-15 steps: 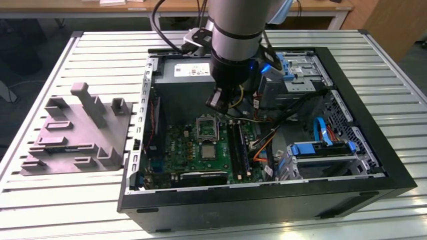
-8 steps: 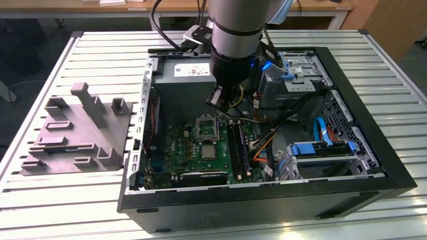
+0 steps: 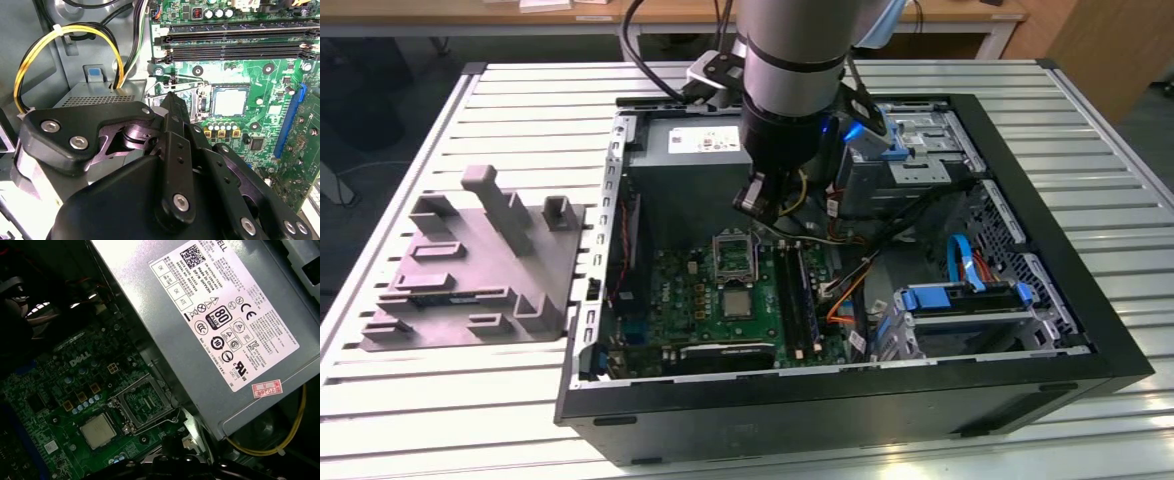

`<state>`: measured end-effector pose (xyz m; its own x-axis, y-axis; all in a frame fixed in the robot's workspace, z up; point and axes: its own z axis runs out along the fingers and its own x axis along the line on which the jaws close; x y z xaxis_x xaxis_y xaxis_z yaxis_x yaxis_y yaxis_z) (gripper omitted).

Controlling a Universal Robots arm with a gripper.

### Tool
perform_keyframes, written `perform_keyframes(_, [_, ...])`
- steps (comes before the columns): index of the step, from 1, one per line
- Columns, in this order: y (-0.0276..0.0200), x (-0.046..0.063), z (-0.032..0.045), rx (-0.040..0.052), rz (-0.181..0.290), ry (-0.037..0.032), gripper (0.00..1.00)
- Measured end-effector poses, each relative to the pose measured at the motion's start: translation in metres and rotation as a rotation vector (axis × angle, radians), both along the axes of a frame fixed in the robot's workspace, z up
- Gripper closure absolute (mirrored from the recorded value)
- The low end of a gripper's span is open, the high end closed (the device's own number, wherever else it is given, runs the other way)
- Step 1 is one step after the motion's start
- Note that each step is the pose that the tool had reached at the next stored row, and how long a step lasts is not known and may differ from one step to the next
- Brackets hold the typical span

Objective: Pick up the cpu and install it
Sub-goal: 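Close the cpu cover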

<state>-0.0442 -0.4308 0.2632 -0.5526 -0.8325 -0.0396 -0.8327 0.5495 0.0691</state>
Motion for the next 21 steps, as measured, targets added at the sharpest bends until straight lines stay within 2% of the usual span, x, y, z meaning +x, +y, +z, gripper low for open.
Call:
perform_keyframes(4, [-0.0033,0.0000,0.0000,-0.0002,0.000,-0.0001,0.89])
perform_keyframes(9, [-0.0054,0.0000,0.0000,-0.0078,0.000,0.0000,0.89])
perform_keyframes(11, [-0.0058,0.0000,0.0000,-0.0113,0.000,0.0001,0.89])
perform_keyframes(17, [-0.0059,0.0000,0.0000,-0.0111,0.000,-0.0001,0.89])
perform_keyframes(18, [-0.0059,0.0000,0.0000,-0.0112,0.000,0.0000,0.89])
perform_keyframes(19, [-0.0059,0.0000,0.0000,-0.0112,0.000,0.0000,0.83])
perform_keyframes(21, [-0.0059,0.0000,0.0000,-0.0111,0.000,-0.0001,0.83])
